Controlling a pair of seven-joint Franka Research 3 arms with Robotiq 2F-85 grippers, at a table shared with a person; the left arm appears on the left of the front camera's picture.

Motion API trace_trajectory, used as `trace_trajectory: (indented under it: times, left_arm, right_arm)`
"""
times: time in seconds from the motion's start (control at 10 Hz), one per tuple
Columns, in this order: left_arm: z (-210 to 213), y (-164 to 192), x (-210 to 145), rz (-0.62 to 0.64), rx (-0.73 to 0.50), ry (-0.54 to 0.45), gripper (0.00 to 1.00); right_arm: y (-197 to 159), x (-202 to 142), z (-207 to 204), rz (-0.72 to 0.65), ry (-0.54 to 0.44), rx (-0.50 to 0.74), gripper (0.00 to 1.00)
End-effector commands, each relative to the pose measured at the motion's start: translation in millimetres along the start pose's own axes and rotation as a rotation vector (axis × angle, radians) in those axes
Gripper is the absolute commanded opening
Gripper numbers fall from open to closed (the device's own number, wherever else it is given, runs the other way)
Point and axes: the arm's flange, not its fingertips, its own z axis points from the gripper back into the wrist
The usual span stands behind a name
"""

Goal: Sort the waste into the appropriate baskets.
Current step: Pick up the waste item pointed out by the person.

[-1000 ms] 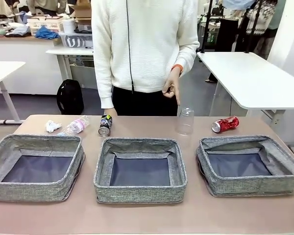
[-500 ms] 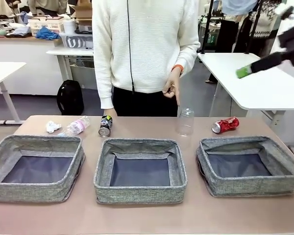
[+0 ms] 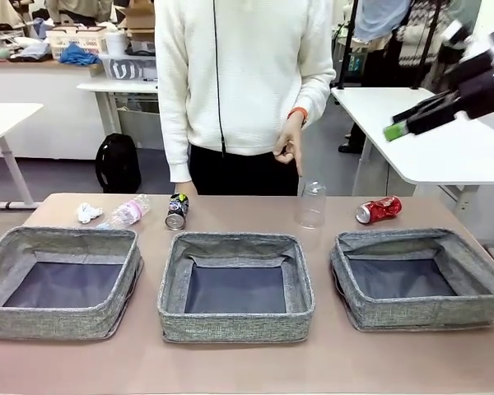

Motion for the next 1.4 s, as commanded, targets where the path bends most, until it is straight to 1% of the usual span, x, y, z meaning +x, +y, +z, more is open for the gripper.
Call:
trace_trajectory:
  times: [0.0,0.1,0.2,0.3,0.4,0.5,0.6,0.7,0.8,0.9,1.1,1.3]
  left_arm:
    - [1.5,-1.5,2.2,-0.024,-0.017,-0.006,1.00]
    - [1.5,-1.5,2.2,-0.024,-0.017,-0.006,1.00]
    - [1.5,-1.5,2.2,-0.024,-0.017,-0.006,1.00]
    - [1.5,-1.5,2.2,-0.024,-0.017,-0.006,1.00]
    - [1.5,-1.5,2.2,-0.024,-0.017,-0.006,1.00]
    - [1.5,-1.5,2.2,-0.024,-0.017,-0.006,1.00]
    - [1.5,-1.5,2.2,-0.024,-0.017,-0.006,1.00]
    - [1.5,-1.5,2.2,-0.024,-0.017,-0.006,1.00]
    - [1.5,-1.5,2.2,-0.024,-0.017,-0.006,1.00]
    - [1.5,-1.5,2.2,-0.024,-0.017,-0.006,1.00]
    - [1.5,-1.5,2.2,-0.024,-0.017,-0.006,1.00]
    - [1.5,-1.5,2.2,-0.024,-0.017,-0.006,1.00]
  right_arm:
    - [-91.6,-36.9,-46.2,0.489,-0.324,0.408,1.00]
    - [-120.9,-55.1,-71.3,0.477,-0.253,0.287,1.00]
    - [-137.6,-71.4,-93.1,0.424,-0.132,0.195,1.00]
    - [-144.0,-77.6,-113.7,0.388,-0.236,0.179,1.00]
    - [-154.5,-93.7,-142.8,0.180,-0.106,0.282,1.00]
    - [-104.5,-64.0,-88.2,0.392,-0.135,0.152,1.00]
    - [-104.5,-64.0,-88.2,0.392,-0.135,0.152,1.00]
    - [-137.0,-116.8,-133.5,0.298,-0.160,0.216,1.00]
    - [-158.6,-118.3,-141.4,0.236,-0.120,0.168,1.00]
    - [-172.1,-125.0,-157.9,0.198,-0.079,0.199,1.00]
    - [-181.3,-126.0,-177.3,0.173,-0.049,0.198,1.00]
    - [-182.4,-126.3,-207.4,0.132,-0.002,0.216,1.00]
